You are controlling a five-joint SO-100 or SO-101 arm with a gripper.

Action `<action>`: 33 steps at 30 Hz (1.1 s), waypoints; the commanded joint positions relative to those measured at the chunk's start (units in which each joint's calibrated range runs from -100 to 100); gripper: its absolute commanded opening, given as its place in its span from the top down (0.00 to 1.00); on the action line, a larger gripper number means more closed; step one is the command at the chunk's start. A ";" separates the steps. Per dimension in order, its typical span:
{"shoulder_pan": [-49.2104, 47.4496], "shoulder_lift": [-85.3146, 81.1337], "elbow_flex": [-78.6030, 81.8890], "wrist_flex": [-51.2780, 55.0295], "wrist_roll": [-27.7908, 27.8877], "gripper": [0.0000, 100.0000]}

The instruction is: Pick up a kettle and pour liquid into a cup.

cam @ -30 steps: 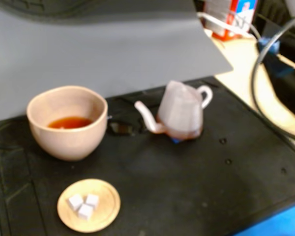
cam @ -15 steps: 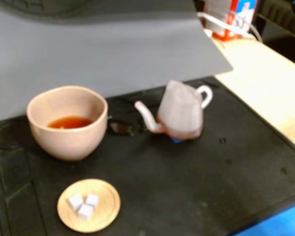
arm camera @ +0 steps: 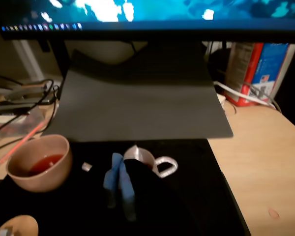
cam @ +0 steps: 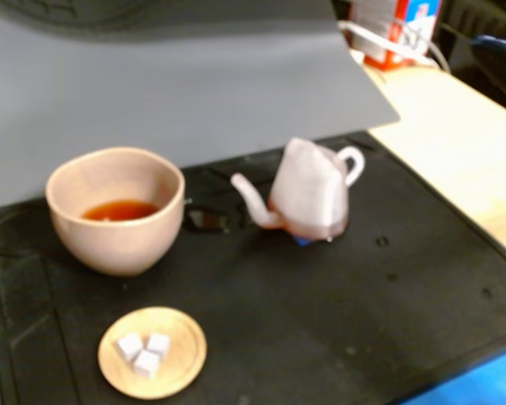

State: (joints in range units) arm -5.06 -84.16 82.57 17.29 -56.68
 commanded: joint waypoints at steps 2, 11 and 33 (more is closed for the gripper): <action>-0.07 -6.71 -2.63 4.81 -0.13 0.99; -0.15 -15.16 -0.45 17.00 -0.13 0.99; -0.15 -15.07 17.25 53.66 0.39 0.99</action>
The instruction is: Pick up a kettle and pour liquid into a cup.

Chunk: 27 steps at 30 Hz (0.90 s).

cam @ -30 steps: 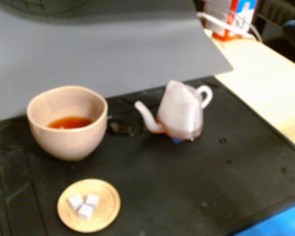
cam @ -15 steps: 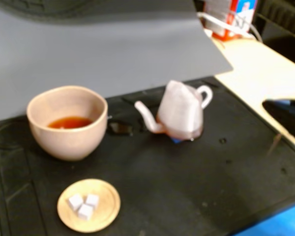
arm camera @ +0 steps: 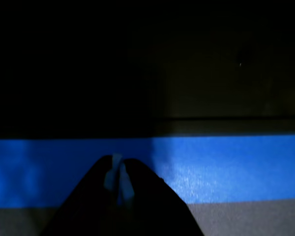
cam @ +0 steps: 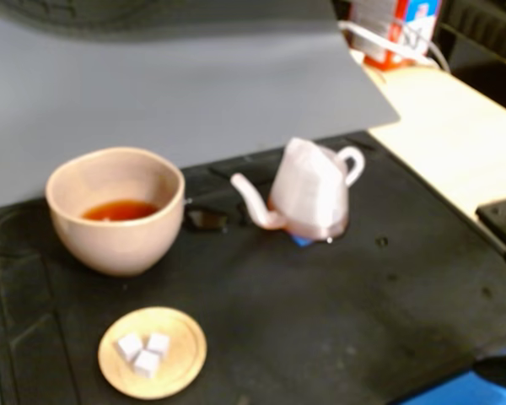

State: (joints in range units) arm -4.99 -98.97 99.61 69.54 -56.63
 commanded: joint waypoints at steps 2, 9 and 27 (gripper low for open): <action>-0.22 -0.26 0.21 3.22 0.39 0.99; -0.30 -0.26 0.21 5.47 0.39 0.99; -0.30 -0.26 0.21 5.47 0.39 0.99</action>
